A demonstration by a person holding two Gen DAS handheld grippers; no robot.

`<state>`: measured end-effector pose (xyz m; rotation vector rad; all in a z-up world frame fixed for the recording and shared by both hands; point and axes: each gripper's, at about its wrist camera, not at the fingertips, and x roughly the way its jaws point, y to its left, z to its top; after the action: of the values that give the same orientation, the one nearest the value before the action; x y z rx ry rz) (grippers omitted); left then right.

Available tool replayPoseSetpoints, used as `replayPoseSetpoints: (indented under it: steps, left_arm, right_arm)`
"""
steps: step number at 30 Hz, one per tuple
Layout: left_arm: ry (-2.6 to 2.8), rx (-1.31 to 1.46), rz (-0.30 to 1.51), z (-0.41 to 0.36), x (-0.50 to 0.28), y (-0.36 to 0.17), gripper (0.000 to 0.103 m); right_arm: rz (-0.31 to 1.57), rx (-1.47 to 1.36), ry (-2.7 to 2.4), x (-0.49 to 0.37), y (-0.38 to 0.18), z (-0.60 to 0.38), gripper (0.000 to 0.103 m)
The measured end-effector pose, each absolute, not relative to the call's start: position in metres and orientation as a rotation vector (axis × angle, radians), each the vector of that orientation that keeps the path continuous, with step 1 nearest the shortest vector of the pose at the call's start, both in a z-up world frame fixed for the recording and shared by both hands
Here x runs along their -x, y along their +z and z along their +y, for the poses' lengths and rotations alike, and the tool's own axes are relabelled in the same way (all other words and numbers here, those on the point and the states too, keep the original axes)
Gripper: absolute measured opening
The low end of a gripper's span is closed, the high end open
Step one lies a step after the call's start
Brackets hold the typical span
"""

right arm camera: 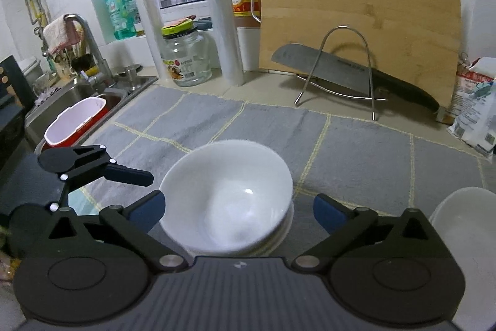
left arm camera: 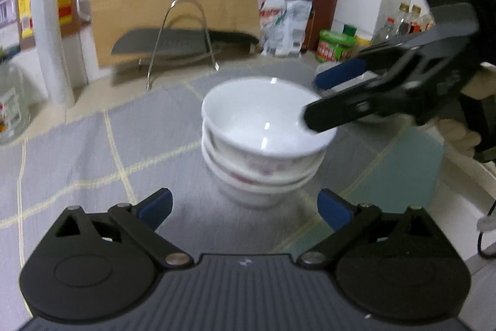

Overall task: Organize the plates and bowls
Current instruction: 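Lower the white bowl into the nested bowls and open the right tool, then bring the left tool to the bowl stack rim while the right tool grips the opposite rim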

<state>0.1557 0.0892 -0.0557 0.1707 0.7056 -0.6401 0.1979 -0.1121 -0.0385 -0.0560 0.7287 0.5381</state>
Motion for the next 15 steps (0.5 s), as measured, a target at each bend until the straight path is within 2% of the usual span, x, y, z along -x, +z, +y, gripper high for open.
replayPoseSetpoints:
  steps: [15]
  left_arm:
    - [-0.618, -0.272, 0.818, 0.079, -0.171, -0.085, 0.099]
  right_arm:
    - [0.846, 0.334, 0.531, -0.202, -0.103, -0.110, 0.103]
